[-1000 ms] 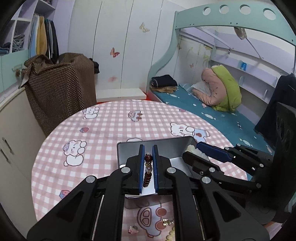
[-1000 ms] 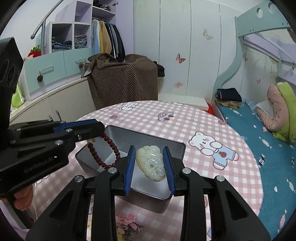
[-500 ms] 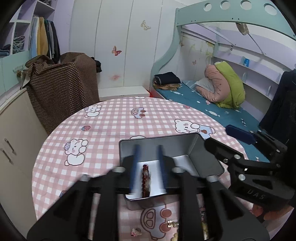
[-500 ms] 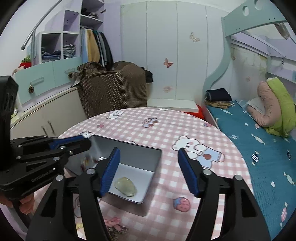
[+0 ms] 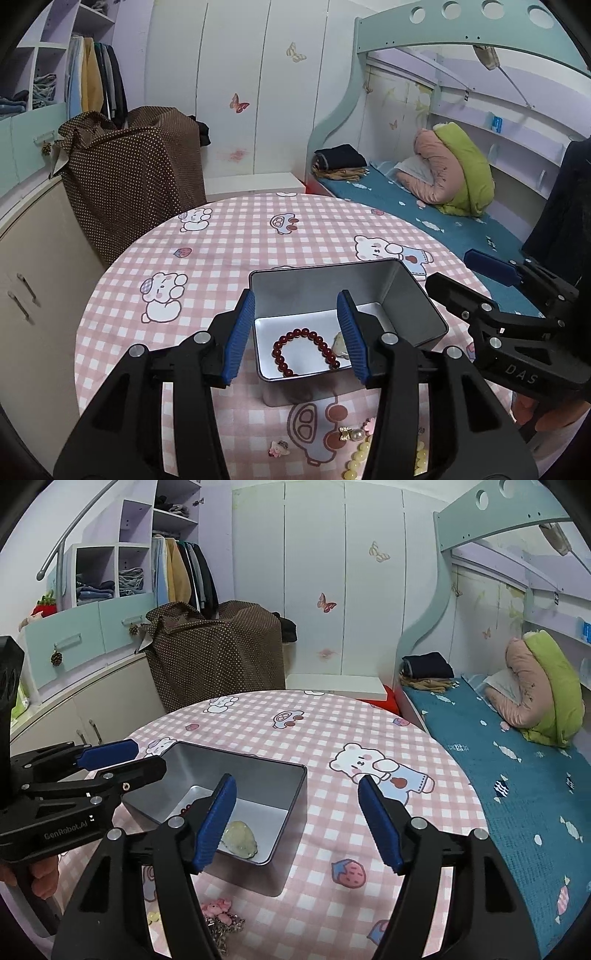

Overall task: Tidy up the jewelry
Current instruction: 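Lower the pendant into the box with the right tool while the left tool drops the red bracelet in, then grasp the pearl earring with the left tool while the right tool grasps a charm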

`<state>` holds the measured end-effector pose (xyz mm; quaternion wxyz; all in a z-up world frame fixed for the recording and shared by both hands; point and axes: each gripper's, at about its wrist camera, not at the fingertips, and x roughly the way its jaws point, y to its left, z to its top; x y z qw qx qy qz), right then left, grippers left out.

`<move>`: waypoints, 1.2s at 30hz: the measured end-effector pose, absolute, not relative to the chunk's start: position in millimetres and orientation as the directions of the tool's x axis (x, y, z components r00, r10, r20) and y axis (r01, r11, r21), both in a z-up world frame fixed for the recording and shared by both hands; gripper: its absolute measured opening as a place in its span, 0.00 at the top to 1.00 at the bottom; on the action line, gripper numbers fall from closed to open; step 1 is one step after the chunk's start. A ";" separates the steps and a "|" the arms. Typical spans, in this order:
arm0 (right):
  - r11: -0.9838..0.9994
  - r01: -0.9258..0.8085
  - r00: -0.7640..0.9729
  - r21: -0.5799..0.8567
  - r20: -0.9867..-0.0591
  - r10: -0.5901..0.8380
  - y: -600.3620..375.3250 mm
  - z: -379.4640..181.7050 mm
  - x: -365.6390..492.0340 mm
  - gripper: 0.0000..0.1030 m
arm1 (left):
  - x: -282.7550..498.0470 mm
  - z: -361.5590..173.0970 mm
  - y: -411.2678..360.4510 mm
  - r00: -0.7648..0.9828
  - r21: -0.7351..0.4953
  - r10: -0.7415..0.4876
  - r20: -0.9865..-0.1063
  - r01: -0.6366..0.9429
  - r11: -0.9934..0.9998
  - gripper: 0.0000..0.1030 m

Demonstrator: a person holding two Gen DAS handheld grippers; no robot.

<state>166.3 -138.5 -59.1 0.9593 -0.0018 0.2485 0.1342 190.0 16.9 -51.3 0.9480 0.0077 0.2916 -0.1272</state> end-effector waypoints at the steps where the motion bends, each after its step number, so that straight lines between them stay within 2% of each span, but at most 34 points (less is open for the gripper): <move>1: 0.964 -0.258 0.841 0.063 -0.477 0.256 -138.6 -59.1 165.1 0.36 | 188.3 -50.4 17.3 0.798 -0.058 -0.237 -0.554 0.246 0.967 0.54; 12: 0.966 -0.254 0.853 0.051 -0.460 0.249 -138.8 -53.2 139.6 0.30 | 166.6 -41.6 23.4 0.809 -0.053 -0.226 -0.542 0.235 0.971 0.53; 17: 0.969 -0.244 0.858 0.048 -0.454 0.239 -137.7 -52.2 126.5 0.21 | 151.6 -41.1 28.6 0.814 -0.043 -0.215 -0.540 0.228 0.973 0.47; 19: 0.971 -0.236 0.860 0.048 -0.454 0.232 -137.1 -52.7 120.8 0.14 | 144.6 -42.6 32.1 0.814 -0.041 -0.209 -0.542 0.223 0.974 0.42; 21: 0.969 -0.241 0.858 0.050 -0.455 0.237 -136.0 -53.5 115.4 0.12 | 138.6 -43.5 36.1 0.815 -0.040 -0.200 -0.544 0.213 0.976 0.39; 25: 0.963 -0.267 0.850 0.037 -0.462 0.254 -127.7 -56.4 104.1 0.11 | 124.9 -47.6 43.9 0.814 -0.033 -0.186 -0.550 0.201 0.979 0.31; 28: 0.950 -0.309 0.833 0.034 -0.472 0.288 -118.3 -59.7 95.9 0.11 | 113.8 -52.4 51.0 0.811 -0.021 -0.170 -0.560 0.191 0.981 0.30; 30: 0.938 -0.347 0.823 0.011 -0.477 0.310 -107.1 -63.2 89.0 0.11 | 107.6 -55.8 56.3 0.806 -0.022 -0.159 -0.570 0.178 0.984 0.26; 33: 0.916 -0.401 0.803 -0.017 -0.487 0.343 -89.9 -69.9 81.4 0.11 | 95.8 -63.6 64.1 0.800 -0.012 -0.139 -0.583 0.163 0.987 0.25; 36: 0.893 -0.449 0.770 -0.017 -0.514 0.378 -74.5 -76.8 79.8 0.16 | 86.6 -72.9 73.1 0.788 -0.012 -0.122 -0.604 0.144 0.989 0.25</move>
